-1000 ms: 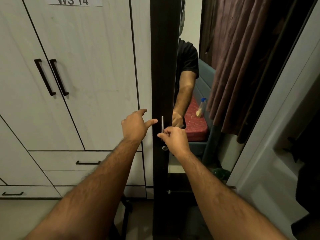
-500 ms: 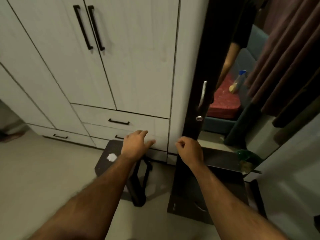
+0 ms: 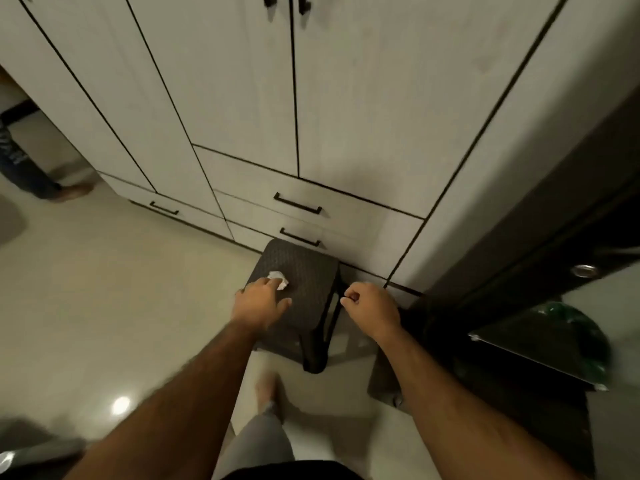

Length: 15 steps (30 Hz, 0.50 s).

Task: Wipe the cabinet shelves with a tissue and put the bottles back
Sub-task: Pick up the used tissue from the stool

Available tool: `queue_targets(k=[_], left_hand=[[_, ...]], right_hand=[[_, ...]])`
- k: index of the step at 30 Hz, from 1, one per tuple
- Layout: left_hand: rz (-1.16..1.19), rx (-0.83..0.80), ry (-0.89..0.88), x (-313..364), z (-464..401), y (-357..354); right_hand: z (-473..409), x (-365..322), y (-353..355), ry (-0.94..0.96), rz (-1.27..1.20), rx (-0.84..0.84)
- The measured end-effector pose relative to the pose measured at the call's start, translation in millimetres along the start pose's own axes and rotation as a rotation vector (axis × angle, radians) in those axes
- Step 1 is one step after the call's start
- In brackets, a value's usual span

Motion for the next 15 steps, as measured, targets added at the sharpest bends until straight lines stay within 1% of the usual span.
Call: queue_targets(k=[3, 7, 10, 15], left_hand=[[0.011, -0.086, 0.003, -38.6, -22.4, -10.7], [0.047, -0.181, 0.017, -84.3, -48.5, -27.8], [0.115, -0.239, 0.022, -108.6, -66.7, -48.2], [0.221, -0.274, 0.045, -131.2, -100.7, -90.3]], right_hand=[[-26.4, -23.0, -35.6, -0.037, 0.04, -0.073], [-57.6, -42.1, -81.7, -0.105, 0.02, -0.145], [-77.6, -44.9, -122.7, -0.151, 0.017, -0.215], [-109.3, -32.0, -190.4, -0.216, -0.023, -0.329]])
Point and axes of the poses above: each hand's wrist, its own z-axis away from the middle knuckle, its own y-axis out of the back of the hand, x = y × z, the point moved 10 cm from there along -z, towards the middle knuckle, and after that the axes turned 3 degrees about -y, right-handed, at the moved point
